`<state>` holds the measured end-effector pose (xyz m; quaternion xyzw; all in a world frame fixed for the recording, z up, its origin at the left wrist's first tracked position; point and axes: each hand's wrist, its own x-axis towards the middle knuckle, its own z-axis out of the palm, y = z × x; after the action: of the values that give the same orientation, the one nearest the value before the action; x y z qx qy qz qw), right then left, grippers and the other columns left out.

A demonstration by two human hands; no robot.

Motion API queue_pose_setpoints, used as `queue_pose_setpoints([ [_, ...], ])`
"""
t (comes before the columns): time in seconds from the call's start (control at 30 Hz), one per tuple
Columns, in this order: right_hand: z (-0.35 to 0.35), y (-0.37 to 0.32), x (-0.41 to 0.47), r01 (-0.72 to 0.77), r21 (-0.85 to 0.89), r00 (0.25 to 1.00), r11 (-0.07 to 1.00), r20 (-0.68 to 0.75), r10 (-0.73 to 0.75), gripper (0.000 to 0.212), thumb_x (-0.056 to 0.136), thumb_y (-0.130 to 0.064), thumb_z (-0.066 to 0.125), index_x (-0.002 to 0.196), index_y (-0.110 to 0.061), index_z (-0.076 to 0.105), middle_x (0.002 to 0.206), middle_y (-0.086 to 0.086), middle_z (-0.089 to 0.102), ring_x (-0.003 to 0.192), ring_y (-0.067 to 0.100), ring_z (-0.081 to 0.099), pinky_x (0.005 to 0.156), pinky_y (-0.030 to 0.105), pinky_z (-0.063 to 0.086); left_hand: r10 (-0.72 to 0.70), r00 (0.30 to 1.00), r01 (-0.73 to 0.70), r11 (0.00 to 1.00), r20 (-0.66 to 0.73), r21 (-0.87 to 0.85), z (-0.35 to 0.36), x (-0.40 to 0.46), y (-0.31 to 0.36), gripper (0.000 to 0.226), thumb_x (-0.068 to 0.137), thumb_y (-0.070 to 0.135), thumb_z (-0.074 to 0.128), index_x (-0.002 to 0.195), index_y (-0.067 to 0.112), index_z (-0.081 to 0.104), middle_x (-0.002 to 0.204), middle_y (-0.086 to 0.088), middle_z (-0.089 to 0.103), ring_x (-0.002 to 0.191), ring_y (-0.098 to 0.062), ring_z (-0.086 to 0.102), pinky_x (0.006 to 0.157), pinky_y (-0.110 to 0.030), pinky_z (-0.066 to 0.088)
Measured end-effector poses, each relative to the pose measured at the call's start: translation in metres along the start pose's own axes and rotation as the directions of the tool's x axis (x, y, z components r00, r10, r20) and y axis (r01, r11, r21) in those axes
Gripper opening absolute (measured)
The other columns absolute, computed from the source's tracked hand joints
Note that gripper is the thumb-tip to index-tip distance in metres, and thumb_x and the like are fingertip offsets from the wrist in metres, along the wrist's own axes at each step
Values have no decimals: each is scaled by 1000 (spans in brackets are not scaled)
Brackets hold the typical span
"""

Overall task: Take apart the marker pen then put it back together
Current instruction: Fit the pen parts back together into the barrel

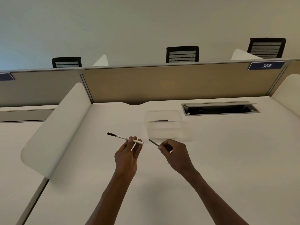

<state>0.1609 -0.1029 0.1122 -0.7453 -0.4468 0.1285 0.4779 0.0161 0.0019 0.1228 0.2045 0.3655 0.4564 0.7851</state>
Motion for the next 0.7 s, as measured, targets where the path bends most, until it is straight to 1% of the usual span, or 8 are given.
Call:
queue_pose_setpoints([
  [0.07,2,-11,-2,39,38,999,998,11,-40,10,85,-22,70,75,-18,68,65,-12,66,61,3,60,56,8,40,-9,1000,8,1000,-12,-13,1,1,2,22,95,9,62,112,-4,64,116,-16,71,94,-25,75,80,-36,62],
  [0.13,3,-18,-3,67,63,998,996,13,-68,10,85,-21,69,75,-19,68,66,-11,66,63,4,59,57,8,39,-12,1000,11,999,-15,-35,2,2,4,20,96,8,60,111,-4,64,114,-16,71,92,-23,76,76,-35,63],
  [0.23,4,-22,-2,90,59,996,994,19,-91,10,85,-22,69,75,-19,67,67,-9,67,63,6,59,56,9,38,-20,1000,19,998,-23,-54,5,3,7,19,96,8,60,110,-5,64,112,-16,71,89,-22,76,71,-32,63],
  [0.37,3,-23,0,112,54,994,992,16,-113,10,85,-21,69,75,-19,67,68,-8,67,64,8,59,56,8,38,-29,999,27,998,-29,-61,7,3,8,20,96,7,60,111,-6,64,110,-16,71,87,-22,76,68,-31,63],
  [0.47,3,-23,1,115,53,993,992,22,-116,10,85,-22,69,76,-19,67,68,-8,67,63,8,59,56,8,37,-35,999,34,998,-23,-58,8,2,8,18,96,7,60,109,-5,64,109,-16,71,89,-22,76,67,-31,63],
  [0.57,3,-23,1,113,39,993,993,23,-114,9,85,-22,69,76,-19,67,68,-8,67,63,8,58,56,9,38,-43,999,43,997,-9,-57,9,0,6,20,96,7,60,110,-5,64,109,-16,71,86,-21,76,67,-30,62],
  [0.7,1,-24,1,157,-6,988,988,8,-157,9,85,-21,69,76,-19,68,68,-8,67,63,11,58,57,9,38,-44,999,44,998,10,-35,9,-1,6,19,95,9,61,108,-4,65,111,-16,71,86,-23,76,70,-32,63],
])
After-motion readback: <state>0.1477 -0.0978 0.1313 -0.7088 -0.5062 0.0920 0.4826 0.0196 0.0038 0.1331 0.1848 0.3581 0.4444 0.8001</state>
